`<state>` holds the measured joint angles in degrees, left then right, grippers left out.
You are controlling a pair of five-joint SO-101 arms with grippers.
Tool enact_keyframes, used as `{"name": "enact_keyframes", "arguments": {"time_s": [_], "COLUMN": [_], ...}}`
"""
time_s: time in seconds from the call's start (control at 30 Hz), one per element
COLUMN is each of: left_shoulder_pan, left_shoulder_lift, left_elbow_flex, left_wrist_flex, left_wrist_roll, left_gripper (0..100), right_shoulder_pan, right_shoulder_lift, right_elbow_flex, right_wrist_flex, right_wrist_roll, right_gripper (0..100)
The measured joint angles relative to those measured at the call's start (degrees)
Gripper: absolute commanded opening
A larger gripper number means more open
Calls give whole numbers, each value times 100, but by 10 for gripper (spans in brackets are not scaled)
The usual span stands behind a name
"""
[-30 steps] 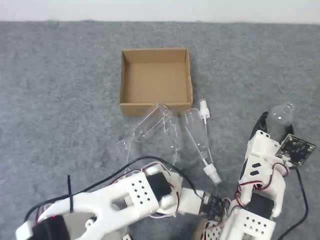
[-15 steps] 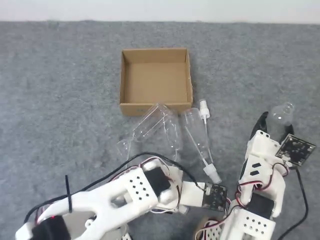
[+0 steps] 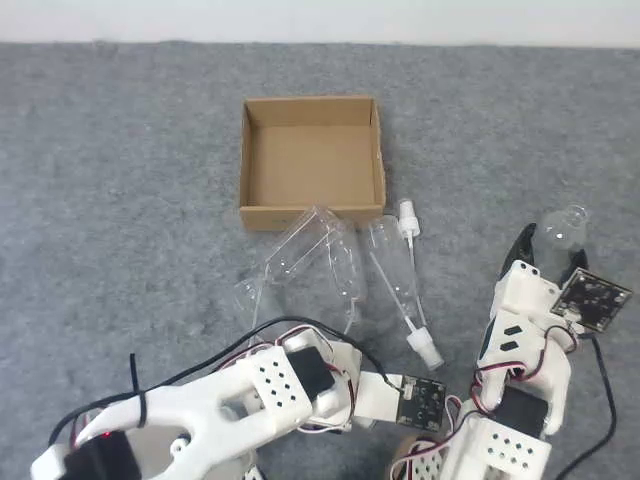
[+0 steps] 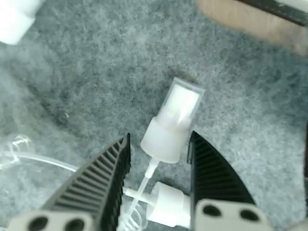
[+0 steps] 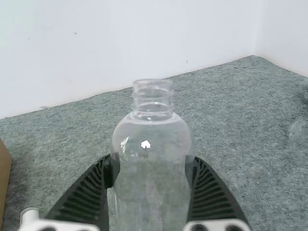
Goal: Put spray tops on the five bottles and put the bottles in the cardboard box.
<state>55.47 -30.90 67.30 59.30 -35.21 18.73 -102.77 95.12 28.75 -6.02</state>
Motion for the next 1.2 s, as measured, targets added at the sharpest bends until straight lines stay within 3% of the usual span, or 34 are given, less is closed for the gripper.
{"name": "enact_keyframes", "arguments": {"time_s": [0.27,0.53,0.9,1.03,1.2], "left_shoulder_pan": [0,44,53,0,-809], "left_shoulder_lift": [149,1380,1451,870,-299], "left_elbow_flex": [0,-659,-747,-747,-747], "left_wrist_flex": [-18,167,290,642,1011], "left_wrist_roll": [18,18,105,123,141], "left_gripper": [145,73,43,47,48], "right_shoulder_pan": [0,35,35,35,35], "right_shoulder_lift": [0,0,0,0,0], "right_elbow_flex": [0,0,0,0,0], "right_wrist_flex": [0,0,0,0,0], "right_wrist_roll": [0,0,0,0,0], "right_gripper": [6,6,6,6,6]}}
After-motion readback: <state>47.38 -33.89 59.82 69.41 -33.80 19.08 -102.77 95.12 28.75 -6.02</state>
